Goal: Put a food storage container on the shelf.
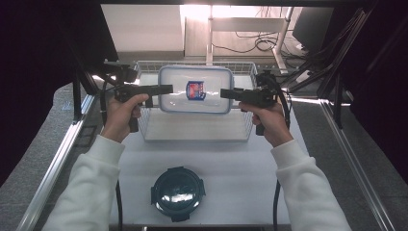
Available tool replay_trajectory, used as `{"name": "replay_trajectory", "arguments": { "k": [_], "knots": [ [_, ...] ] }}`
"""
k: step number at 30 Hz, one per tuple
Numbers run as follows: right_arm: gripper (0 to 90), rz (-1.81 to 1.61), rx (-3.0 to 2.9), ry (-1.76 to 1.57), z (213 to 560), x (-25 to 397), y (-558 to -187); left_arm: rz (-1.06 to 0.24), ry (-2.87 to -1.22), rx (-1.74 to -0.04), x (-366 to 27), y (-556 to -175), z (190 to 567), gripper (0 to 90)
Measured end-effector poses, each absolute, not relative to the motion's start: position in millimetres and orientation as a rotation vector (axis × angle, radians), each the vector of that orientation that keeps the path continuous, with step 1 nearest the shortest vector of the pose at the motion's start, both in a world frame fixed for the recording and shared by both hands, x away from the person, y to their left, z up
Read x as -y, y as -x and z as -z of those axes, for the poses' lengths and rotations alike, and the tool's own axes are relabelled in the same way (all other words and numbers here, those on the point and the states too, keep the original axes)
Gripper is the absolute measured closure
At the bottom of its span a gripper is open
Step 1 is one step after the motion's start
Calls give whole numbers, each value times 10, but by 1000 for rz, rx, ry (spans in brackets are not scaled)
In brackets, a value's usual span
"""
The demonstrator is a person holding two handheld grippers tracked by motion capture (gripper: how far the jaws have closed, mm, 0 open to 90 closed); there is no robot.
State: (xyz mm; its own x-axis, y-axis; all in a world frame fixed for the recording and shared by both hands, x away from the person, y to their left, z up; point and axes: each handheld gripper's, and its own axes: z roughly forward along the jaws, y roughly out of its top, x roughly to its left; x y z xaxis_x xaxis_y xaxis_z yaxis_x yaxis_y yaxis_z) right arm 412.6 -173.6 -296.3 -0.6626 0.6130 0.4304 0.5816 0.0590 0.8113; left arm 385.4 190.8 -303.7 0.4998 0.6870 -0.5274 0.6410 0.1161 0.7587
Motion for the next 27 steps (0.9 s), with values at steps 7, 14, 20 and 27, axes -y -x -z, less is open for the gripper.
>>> {"name": "replay_trajectory", "arguments": {
  "k": [7,14,20,27],
  "knots": [
    [457,-1710,-2274,-1271,2843,1725,-4228,-46,-1561,-1176,-1926,-3947,2950,422],
    [456,-1688,-2284,-1278,2778,1714,-4345,-17,-1562,-1182,-1941,-4091,2937,422],
    [456,-1691,-2288,-1289,2789,1706,-4459,-8,-1569,-1192,-1953,-4199,2941,422],
    [456,-1678,-2307,-1315,2833,1685,-4565,12,-1574,-1208,-1975,-4275,2986,422]
  ]
}}
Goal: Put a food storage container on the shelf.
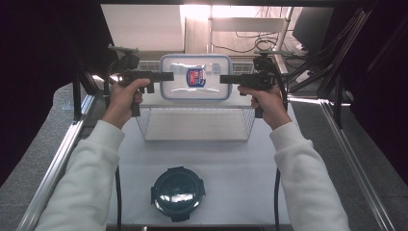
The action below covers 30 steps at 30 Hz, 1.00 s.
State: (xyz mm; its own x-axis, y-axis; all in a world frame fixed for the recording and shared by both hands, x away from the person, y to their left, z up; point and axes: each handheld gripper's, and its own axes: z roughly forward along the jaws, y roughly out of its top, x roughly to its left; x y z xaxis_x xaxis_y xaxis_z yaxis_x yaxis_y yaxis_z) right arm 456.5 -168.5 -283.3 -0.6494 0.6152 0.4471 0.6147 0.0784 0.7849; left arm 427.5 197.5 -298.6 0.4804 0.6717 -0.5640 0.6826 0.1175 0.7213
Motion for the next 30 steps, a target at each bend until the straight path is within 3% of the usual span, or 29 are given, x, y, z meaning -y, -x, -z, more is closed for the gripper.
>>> {"name": "replay_trajectory", "arguments": {
  "k": [30],
  "knots": [
    [446,-1680,-2324,-1550,2981,1713,-4910,63,-1535,-1274,-1967,-4545,3132,433]
  ]
}}
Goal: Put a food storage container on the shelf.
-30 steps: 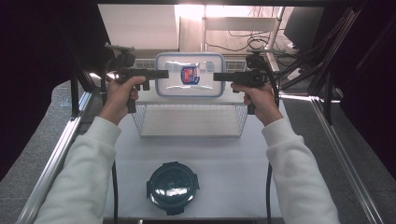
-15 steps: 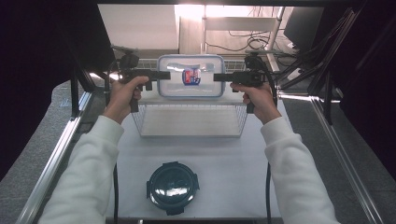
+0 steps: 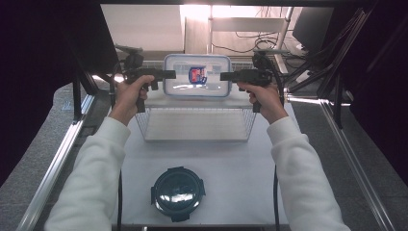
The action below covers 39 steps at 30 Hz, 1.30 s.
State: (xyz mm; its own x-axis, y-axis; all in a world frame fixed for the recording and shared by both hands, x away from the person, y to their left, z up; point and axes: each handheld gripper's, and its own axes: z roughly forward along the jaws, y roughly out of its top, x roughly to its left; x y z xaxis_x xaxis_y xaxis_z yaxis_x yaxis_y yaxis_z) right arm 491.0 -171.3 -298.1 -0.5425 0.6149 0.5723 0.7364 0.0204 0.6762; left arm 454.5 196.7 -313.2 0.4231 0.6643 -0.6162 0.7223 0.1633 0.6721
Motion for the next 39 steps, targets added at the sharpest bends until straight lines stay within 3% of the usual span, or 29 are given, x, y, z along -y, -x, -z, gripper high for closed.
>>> {"name": "replay_trajectory", "arguments": {
  "k": [39],
  "knots": [
    [341,1370,1939,1796,2984,1522,-5185,193,-1401,-1397,-1975,-4811,3297,388]
  ]
}}
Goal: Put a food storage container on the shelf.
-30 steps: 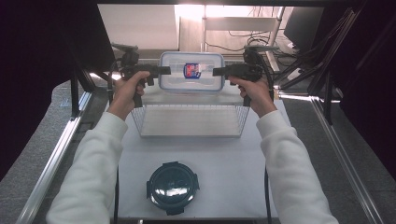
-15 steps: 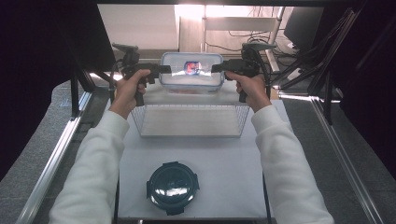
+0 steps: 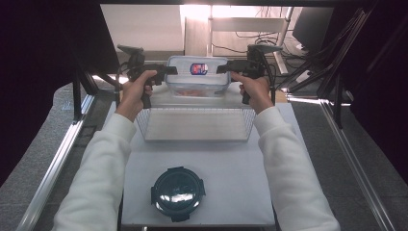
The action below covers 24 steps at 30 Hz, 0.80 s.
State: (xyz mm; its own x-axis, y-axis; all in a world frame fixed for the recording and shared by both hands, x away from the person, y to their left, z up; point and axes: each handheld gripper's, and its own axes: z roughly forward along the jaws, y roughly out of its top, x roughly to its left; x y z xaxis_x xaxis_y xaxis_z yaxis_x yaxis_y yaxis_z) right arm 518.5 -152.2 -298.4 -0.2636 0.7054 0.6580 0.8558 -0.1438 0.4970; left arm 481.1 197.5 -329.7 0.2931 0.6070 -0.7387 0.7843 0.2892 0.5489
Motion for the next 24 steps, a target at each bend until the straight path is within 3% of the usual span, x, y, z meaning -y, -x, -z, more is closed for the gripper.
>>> {"name": "replay_trajectory", "arguments": {
  "k": [13,20,24],
  "knots": [
    [267,1350,1928,1866,3012,1444,-5180,165,-1419,-1391,-1950,-4819,3319,346],
    [104,1472,2010,1893,2871,1400,-4974,-34,-1431,-1357,-1956,-4663,3212,207],
    [103,1563,2111,1802,2783,1443,-4786,-110,-1449,-1272,-1992,-4448,3154,199]
  ]
}}
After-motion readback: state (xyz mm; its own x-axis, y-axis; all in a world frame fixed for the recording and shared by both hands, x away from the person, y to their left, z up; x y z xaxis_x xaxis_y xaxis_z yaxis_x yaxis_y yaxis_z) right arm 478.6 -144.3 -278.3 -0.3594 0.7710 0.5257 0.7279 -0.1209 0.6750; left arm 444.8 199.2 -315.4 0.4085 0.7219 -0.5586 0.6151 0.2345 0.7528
